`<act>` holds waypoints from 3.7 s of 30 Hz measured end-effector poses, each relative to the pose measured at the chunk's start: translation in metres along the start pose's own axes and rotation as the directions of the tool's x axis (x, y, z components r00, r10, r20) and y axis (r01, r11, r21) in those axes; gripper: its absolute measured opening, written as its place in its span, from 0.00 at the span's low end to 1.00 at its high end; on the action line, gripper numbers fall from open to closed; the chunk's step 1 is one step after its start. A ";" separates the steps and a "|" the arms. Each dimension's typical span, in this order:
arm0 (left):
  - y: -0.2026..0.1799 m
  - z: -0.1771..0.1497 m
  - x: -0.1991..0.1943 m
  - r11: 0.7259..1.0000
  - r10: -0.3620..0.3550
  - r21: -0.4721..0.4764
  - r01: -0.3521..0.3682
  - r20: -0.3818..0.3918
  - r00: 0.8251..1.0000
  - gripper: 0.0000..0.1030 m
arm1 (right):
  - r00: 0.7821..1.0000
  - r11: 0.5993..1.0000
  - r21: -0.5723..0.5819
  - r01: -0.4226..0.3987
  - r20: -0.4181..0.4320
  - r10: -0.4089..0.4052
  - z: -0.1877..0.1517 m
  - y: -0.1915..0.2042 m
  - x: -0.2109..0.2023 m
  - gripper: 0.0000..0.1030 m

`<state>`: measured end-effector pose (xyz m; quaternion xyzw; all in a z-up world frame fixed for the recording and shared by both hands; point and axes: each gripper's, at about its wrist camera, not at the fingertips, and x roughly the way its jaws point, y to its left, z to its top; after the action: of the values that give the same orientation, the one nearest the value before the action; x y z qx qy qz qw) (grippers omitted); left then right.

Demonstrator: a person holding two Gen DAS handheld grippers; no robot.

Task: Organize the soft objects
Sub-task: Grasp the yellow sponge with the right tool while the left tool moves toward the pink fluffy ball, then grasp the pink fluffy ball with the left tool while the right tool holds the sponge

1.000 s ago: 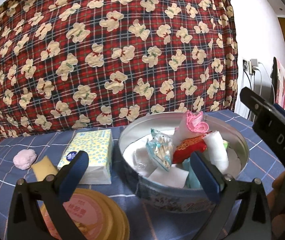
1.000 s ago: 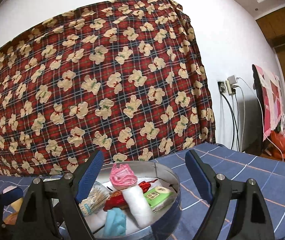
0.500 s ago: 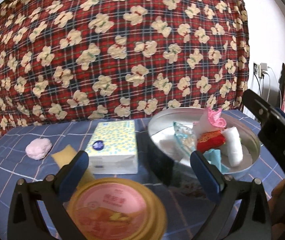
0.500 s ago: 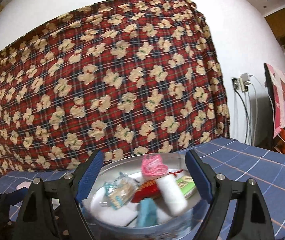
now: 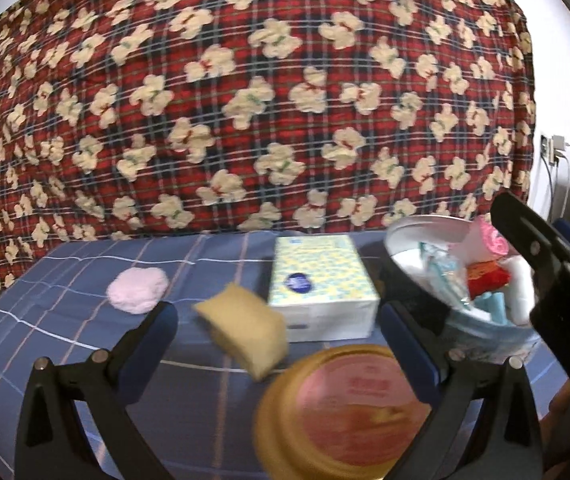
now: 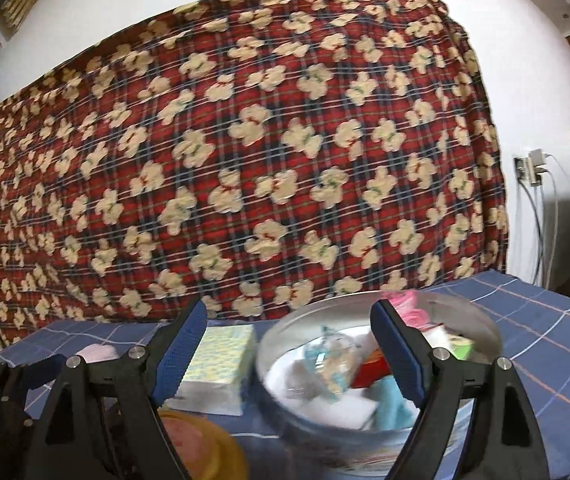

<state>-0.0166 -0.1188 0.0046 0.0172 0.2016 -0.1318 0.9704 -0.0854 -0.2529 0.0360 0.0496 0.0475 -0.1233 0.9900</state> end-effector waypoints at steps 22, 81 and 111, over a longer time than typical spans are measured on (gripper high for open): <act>0.104 0.000 0.011 0.985 0.168 -0.036 -0.169 -0.027 0.985 1.00 | 0.980 0.989 -0.052 -0.136 -0.152 0.127 -0.015 0.066 0.028 0.83; 0.199 -0.005 0.026 0.946 0.258 -0.172 -0.274 -0.111 0.960 1.00 | 0.944 0.960 -0.125 -0.249 -0.254 0.211 -0.018 0.146 0.040 0.38; 0.164 0.011 0.171 0.976 0.115 -0.111 -0.187 -0.466 0.877 0.61 | 0.948 0.976 -0.077 -0.203 -0.264 0.177 -0.013 0.104 0.044 0.39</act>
<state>0.1822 -0.0043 -0.0562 -0.0108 0.4315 -0.0319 0.9015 -0.0182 -0.1619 0.0272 0.0181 0.1758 -0.0173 0.9841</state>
